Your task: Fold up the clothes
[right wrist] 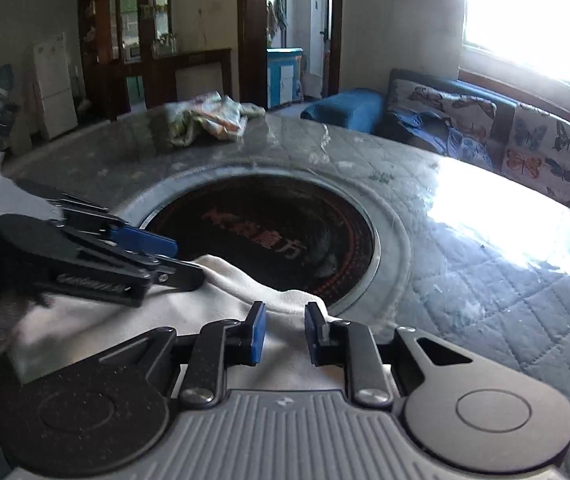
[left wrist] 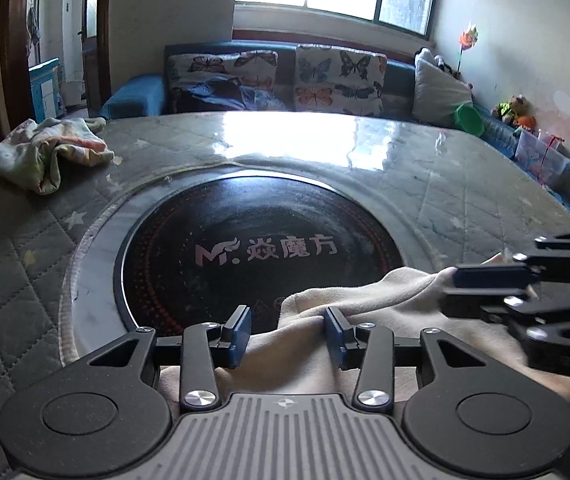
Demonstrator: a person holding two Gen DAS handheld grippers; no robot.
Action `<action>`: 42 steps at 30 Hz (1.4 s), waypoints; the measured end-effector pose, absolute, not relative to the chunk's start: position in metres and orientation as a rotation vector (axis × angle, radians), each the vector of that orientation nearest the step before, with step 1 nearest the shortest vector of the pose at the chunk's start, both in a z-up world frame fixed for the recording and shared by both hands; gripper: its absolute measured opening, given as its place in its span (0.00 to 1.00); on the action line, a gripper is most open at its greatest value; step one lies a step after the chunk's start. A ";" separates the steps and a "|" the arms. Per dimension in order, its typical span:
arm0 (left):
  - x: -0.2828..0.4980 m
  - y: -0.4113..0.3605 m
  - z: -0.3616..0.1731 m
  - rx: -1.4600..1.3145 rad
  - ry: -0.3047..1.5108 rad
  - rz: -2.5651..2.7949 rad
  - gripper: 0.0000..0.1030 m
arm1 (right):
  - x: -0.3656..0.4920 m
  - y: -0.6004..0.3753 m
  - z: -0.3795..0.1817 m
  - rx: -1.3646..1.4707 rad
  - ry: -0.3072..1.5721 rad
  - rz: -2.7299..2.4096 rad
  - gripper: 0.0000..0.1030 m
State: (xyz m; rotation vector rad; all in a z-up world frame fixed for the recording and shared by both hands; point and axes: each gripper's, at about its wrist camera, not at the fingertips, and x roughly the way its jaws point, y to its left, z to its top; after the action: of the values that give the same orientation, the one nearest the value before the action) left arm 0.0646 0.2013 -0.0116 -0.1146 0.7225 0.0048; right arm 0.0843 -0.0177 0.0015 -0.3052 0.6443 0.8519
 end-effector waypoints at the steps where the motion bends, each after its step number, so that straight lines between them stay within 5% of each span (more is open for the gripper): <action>1: 0.060 0.201 -0.008 -0.117 0.711 0.003 0.42 | 0.079 -0.023 0.005 -0.307 0.634 0.860 0.19; 14: -0.033 0.171 0.010 -0.090 0.664 -0.091 0.41 | 0.003 -0.082 0.013 -0.228 0.627 0.894 0.19; 42: -0.038 0.176 0.003 -0.119 0.696 -0.087 0.41 | 0.041 -0.099 0.009 -0.178 0.629 0.788 0.19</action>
State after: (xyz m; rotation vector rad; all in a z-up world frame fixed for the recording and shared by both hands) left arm -0.0382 0.1763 0.0033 -0.1191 0.6962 -0.0874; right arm 0.0414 -0.0992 0.0094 -0.1776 0.6289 0.7880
